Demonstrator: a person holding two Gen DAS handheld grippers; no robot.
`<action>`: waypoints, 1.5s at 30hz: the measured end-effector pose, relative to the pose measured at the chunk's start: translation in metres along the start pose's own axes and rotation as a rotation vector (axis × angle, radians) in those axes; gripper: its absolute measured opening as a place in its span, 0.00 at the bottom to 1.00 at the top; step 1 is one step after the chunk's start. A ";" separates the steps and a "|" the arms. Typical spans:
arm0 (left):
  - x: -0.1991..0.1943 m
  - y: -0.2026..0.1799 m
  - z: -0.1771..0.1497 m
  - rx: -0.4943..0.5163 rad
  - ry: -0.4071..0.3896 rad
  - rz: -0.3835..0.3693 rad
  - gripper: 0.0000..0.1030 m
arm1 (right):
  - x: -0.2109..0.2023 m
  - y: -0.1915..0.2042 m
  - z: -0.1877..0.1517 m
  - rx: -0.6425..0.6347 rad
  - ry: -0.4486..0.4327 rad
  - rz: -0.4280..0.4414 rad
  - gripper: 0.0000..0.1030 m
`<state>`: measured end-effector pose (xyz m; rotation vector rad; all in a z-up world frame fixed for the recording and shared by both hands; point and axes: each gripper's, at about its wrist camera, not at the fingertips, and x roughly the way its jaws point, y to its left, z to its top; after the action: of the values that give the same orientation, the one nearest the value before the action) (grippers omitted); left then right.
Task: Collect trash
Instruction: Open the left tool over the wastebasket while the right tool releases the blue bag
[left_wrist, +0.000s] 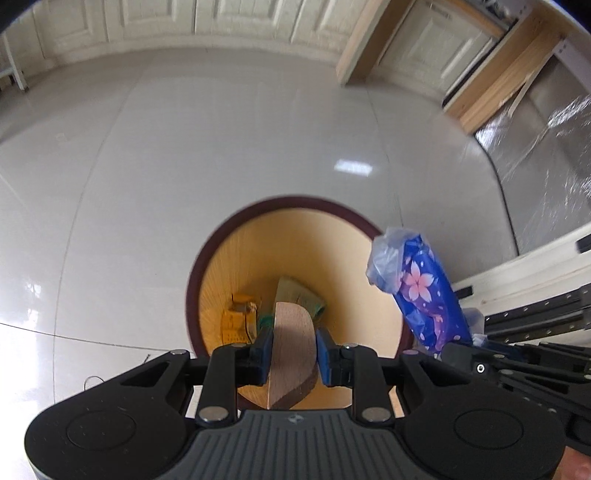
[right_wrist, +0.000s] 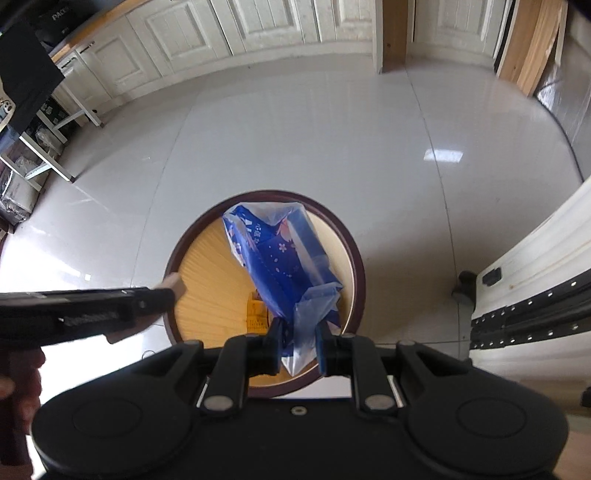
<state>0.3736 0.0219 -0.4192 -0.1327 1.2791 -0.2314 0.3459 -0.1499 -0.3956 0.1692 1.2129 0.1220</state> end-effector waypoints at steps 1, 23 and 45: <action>0.006 0.000 0.002 0.003 0.015 0.005 0.26 | 0.004 -0.001 0.001 0.007 0.005 0.005 0.18; 0.034 0.020 -0.006 0.003 0.096 0.084 0.42 | 0.048 0.006 0.014 -0.037 0.040 0.069 0.48; 0.016 0.028 -0.012 -0.004 0.089 0.103 0.62 | 0.037 -0.004 -0.002 -0.083 0.062 0.000 0.84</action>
<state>0.3691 0.0451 -0.4437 -0.0599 1.3710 -0.1479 0.3568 -0.1466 -0.4314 0.0938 1.2669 0.1784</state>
